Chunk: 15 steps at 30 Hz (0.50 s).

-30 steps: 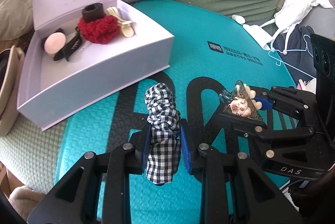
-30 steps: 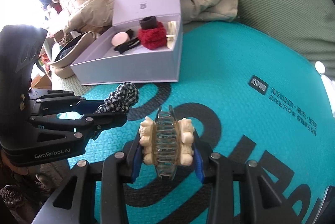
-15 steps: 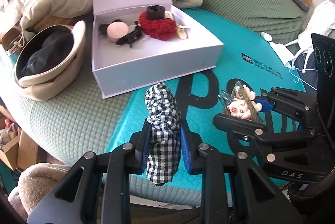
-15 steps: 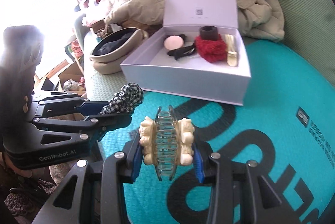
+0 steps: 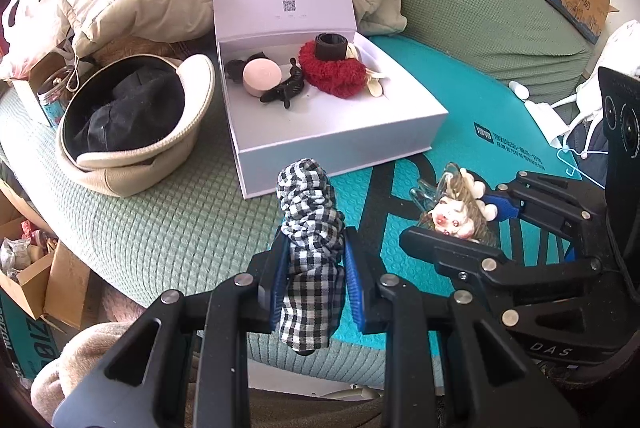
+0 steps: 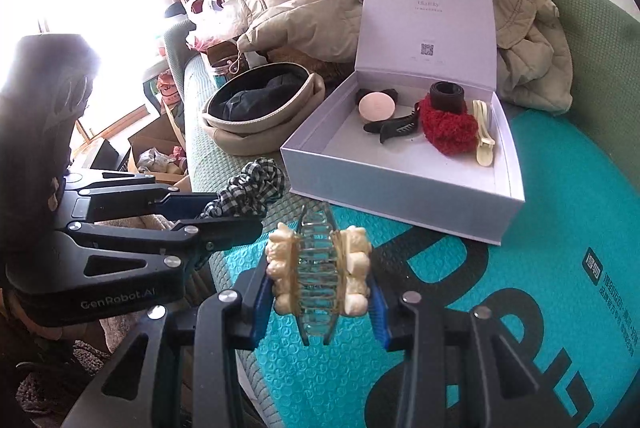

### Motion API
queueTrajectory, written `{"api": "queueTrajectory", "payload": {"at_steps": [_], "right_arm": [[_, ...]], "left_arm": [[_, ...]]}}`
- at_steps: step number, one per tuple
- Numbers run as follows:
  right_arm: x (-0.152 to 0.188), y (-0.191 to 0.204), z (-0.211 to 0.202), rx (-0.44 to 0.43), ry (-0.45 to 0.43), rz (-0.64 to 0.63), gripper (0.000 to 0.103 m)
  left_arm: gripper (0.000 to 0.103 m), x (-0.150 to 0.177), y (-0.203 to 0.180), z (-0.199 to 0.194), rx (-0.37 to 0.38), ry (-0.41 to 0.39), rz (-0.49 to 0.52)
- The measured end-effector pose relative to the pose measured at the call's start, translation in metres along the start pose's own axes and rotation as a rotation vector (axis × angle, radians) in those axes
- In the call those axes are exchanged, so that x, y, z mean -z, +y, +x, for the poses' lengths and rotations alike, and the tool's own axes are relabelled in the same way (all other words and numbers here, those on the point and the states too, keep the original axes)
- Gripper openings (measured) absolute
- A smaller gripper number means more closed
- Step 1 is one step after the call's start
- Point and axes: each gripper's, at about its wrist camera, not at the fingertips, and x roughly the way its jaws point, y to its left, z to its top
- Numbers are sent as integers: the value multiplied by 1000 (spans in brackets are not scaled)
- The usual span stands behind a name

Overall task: Organize objects
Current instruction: 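Lift the gingham scrunchie and pearl claw clip and carry them toward the box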

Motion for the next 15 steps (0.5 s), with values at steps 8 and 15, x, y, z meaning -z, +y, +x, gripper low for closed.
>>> {"api": "queueTrajectory", "payload": {"at_steps": [8,15], "right_arm": [[-16,4,4,21,-6,1,40],[-38,5,10,43,-21,-5,40]], "left_arm": [[24,-21,8,-3,15,-8,26],[24,-44,22,-4,15,-19,48]]}}
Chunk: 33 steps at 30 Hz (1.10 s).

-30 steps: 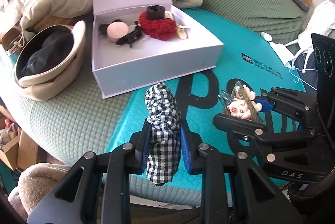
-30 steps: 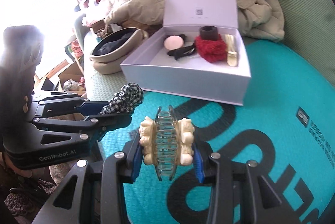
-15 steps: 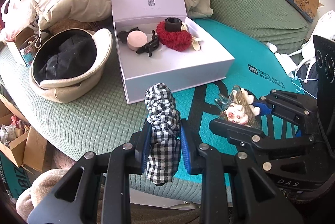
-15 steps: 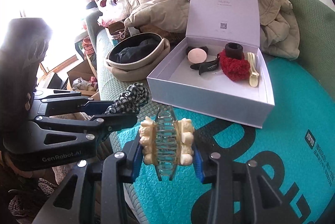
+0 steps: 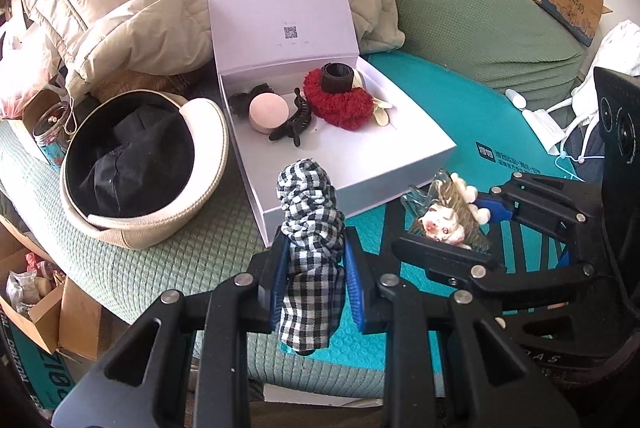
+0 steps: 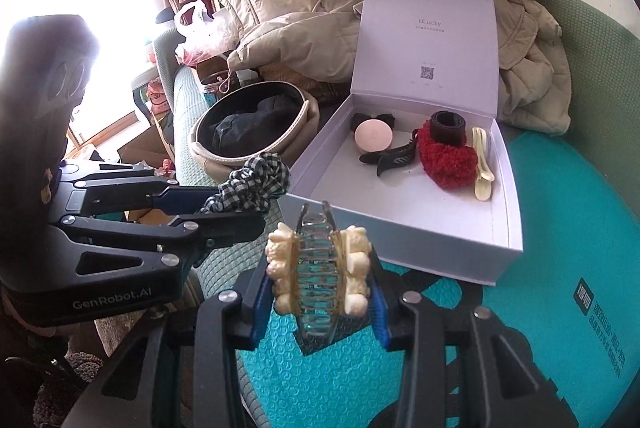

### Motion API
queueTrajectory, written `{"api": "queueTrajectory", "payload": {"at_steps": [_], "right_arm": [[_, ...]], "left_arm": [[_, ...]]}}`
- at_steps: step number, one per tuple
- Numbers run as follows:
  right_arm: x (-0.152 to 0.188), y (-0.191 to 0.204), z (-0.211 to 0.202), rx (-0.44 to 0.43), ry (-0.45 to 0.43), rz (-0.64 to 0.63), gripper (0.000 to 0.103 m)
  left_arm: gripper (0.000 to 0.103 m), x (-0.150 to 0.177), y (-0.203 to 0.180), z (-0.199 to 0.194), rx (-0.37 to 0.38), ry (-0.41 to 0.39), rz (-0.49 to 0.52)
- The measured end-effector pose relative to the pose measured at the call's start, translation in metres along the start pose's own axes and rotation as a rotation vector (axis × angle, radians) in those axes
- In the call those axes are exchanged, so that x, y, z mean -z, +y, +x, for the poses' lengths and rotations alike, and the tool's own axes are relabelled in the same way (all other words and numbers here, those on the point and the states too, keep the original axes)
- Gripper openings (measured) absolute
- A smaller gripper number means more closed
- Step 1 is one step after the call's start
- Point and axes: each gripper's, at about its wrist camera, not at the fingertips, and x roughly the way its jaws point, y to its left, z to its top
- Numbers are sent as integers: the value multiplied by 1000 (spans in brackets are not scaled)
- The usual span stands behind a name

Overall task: Organize objects
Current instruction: 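Lift the gingham scrunchie and pearl claw clip and carry them toward the box, then lower the gingham scrunchie and pearl claw clip into the white box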

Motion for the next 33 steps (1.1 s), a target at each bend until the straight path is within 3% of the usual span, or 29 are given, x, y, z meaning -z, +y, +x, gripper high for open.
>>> {"api": "queueTrajectory", "payload": {"at_steps": [33], "right_arm": [[-81,-50,39,23,-30,-25,40]], "left_arm": [[24,-99,37,38,-55,-7,28]]}}
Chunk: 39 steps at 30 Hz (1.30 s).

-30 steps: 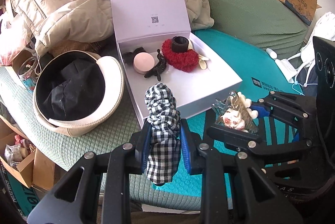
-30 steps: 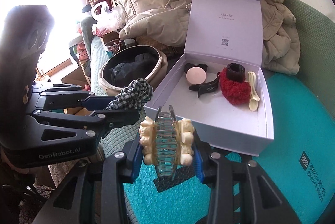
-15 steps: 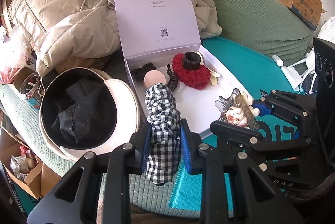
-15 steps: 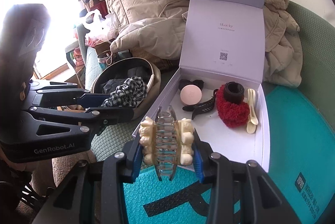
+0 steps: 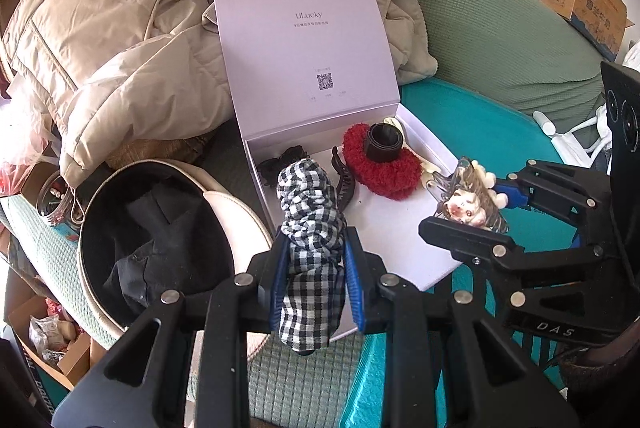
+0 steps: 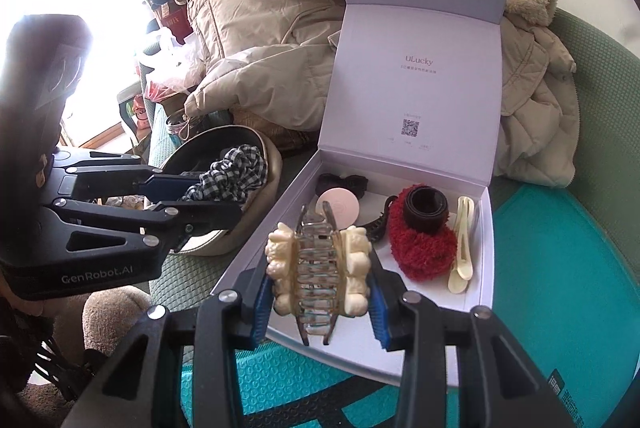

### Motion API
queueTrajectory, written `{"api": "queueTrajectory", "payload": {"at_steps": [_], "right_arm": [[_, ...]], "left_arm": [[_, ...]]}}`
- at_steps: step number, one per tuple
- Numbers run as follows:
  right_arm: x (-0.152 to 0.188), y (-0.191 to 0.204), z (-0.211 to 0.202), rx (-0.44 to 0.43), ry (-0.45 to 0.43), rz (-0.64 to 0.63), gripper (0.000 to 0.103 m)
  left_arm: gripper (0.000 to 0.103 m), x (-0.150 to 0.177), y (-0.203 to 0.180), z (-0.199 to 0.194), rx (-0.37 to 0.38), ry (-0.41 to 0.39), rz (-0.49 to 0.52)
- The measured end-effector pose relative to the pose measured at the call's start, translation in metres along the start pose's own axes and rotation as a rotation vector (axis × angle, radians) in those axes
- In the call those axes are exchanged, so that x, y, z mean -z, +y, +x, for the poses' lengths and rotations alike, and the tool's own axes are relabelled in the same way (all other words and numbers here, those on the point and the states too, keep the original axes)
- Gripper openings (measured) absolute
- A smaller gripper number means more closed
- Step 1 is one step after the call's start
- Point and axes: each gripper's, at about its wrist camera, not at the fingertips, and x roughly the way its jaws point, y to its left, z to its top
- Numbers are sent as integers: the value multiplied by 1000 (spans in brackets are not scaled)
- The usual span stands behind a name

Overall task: Organize objects
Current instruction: 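Lower the gingham scrunchie and pearl claw clip into the white box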

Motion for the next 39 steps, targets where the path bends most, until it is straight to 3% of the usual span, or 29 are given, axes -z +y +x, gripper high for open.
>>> {"api": "queueTrajectory", "payload": {"at_steps": [18,31,39], "right_arm": [[-36,-48,35,36,1,-7,40],[-45,-75,69,42,1,29,40],[-47,-90,79,51,7,51,40]], "left_arm": [[24,-51,13,52,11,36,56],[24,-68,12,98,26,68,53],[24,-79,6,125,76,81,47]]}}
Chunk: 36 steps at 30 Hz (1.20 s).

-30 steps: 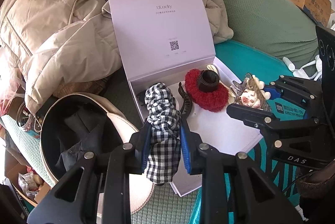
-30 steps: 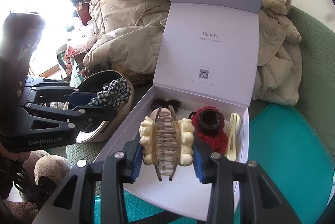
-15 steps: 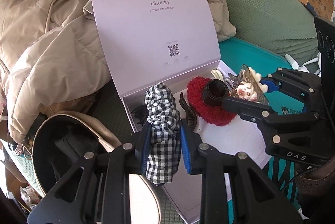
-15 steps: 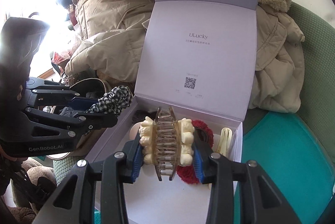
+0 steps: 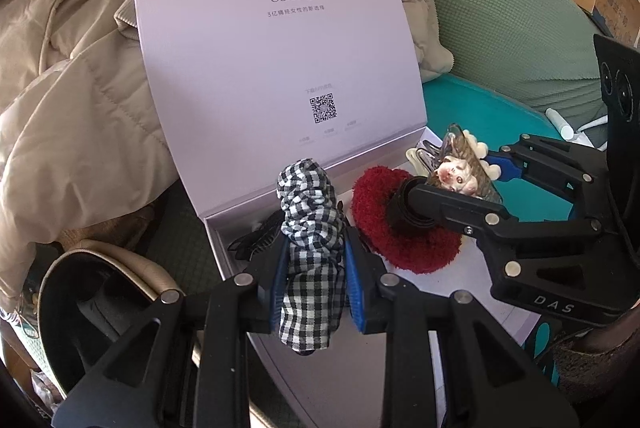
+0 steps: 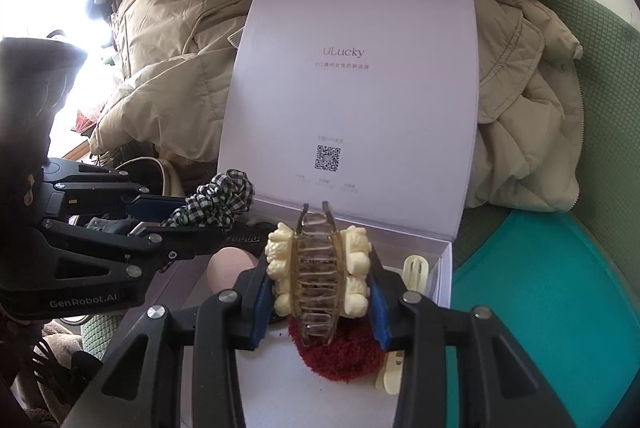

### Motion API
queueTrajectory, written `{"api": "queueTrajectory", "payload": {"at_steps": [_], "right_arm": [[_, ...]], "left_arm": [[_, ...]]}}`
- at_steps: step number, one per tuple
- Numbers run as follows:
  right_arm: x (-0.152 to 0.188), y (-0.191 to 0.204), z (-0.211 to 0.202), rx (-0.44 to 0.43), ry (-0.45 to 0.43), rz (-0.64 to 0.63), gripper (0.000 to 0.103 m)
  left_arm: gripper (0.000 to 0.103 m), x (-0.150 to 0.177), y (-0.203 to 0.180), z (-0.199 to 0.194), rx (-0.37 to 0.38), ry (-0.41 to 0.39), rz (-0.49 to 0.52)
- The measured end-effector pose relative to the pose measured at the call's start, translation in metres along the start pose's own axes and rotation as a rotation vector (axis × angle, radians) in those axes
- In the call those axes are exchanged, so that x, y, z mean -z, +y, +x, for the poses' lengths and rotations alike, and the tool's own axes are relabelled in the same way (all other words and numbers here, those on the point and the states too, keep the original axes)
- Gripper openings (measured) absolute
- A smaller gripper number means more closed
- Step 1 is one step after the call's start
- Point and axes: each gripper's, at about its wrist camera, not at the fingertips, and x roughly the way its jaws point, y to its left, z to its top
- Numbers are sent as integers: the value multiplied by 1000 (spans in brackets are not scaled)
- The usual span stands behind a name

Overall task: Organize objects
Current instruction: 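Lower the gingham scrunchie and pearl claw clip into the white box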

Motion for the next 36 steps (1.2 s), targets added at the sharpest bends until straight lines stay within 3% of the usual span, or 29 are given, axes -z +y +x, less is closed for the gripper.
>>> {"api": "queueTrajectory", "payload": {"at_steps": [29,34,36], "right_arm": [[-5,-1,32,27,66,-28,40],[-7,0,35,40,78,-28,40],[-7,-1,38,45,88,-24,41]], "left_arm": [[24,-9,14,62,39,127,-32],[25,-10,14,66,27,134,-36],[31,-10,16,66,22,138,-42]]}}
